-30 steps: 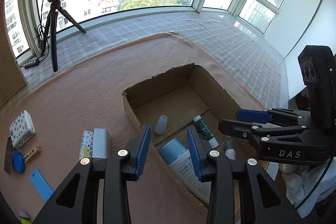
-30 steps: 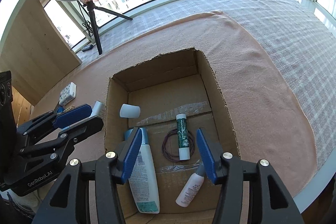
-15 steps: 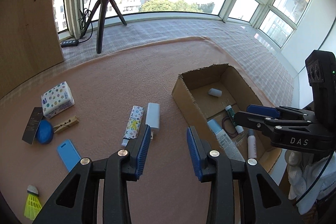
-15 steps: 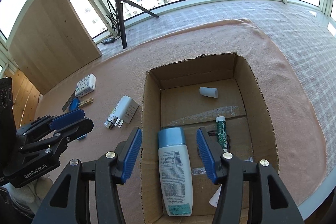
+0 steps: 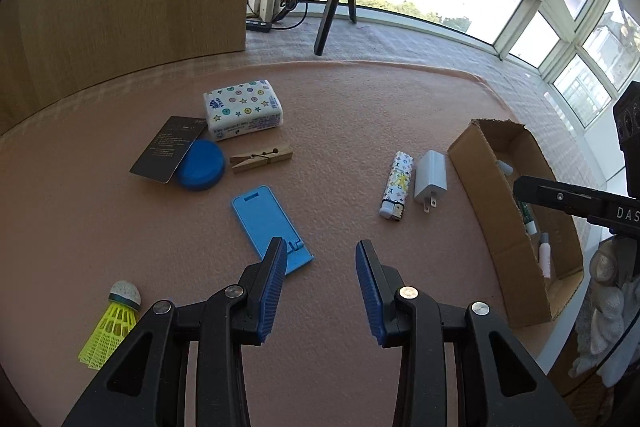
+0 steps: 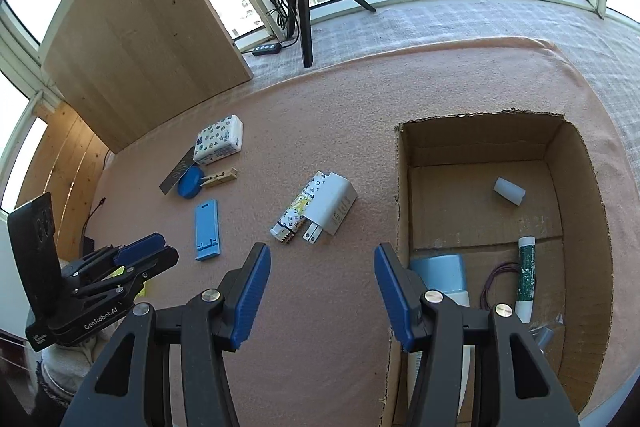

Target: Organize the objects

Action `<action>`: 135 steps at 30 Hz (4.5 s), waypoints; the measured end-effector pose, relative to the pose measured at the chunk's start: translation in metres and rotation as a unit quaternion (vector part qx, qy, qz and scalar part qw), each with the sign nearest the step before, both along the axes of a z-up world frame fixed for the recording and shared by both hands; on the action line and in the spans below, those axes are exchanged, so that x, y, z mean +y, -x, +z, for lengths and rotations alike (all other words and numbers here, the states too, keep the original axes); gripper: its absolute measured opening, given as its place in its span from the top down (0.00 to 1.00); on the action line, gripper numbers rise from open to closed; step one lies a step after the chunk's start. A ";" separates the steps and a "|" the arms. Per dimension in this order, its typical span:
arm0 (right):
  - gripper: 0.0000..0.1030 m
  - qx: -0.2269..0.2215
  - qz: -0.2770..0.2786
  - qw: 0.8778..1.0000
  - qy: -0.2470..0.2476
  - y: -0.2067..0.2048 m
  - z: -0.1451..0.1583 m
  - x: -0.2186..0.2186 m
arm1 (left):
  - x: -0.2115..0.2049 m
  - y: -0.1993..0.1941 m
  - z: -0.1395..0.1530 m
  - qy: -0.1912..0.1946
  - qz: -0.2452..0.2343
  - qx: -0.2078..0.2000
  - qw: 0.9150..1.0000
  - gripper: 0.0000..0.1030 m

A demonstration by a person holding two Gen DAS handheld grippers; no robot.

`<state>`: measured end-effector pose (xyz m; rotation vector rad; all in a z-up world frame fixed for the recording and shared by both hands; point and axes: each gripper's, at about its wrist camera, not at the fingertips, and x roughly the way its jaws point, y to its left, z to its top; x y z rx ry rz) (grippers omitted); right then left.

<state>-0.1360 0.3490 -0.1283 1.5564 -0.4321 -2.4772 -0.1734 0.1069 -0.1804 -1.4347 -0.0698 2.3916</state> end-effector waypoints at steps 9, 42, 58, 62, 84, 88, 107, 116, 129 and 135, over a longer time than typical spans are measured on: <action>0.51 -0.010 0.036 0.999 0.026 0.023 -0.006 -0.041 | -0.051 0.012 -0.004 -0.016 0.065 -0.012 0.998 0.63; 0.51 -0.078 0.140 0.986 0.053 0.060 -0.061 -0.174 | -0.169 -0.071 -0.017 -0.011 0.177 -0.012 0.984 0.63; 0.51 -0.120 0.189 0.970 0.099 0.049 -0.082 -0.263 | -0.168 -0.051 -0.053 0.006 0.134 -0.017 0.991 0.68; 0.51 -0.133 0.182 0.968 0.112 0.048 -0.092 -0.273 | -0.163 -0.046 -0.058 -0.007 0.124 -0.021 0.992 0.81; 0.62 -0.124 0.150 0.970 0.145 0.037 -0.076 -0.226 | -0.097 -0.051 -0.034 -0.046 0.069 -0.005 0.997 0.94; 0.63 -0.104 0.127 0.975 0.149 0.026 -0.061 -0.192 | -0.065 -0.050 -0.018 -0.053 0.037 0.009 0.998 0.94; 0.63 -0.023 -0.047 0.990 0.130 -0.050 -0.007 0.017 | 0.151 -0.051 0.030 -0.075 -0.161 0.038 0.983 0.94; 0.63 -0.012 -0.115 0.987 0.115 -0.075 -0.005 0.092 | 0.230 -0.055 0.027 -0.068 -0.220 0.034 0.972 0.94; 0.42 0.020 -0.136 0.989 0.048 -0.088 0.002 0.097 | 0.192 -0.039 0.030 -0.050 -0.178 0.026 0.982 0.42; 0.42 0.024 -0.123 0.991 0.049 -0.086 0.003 0.075 | 0.119 -0.009 0.024 -0.033 -0.105 0.012 0.994 0.39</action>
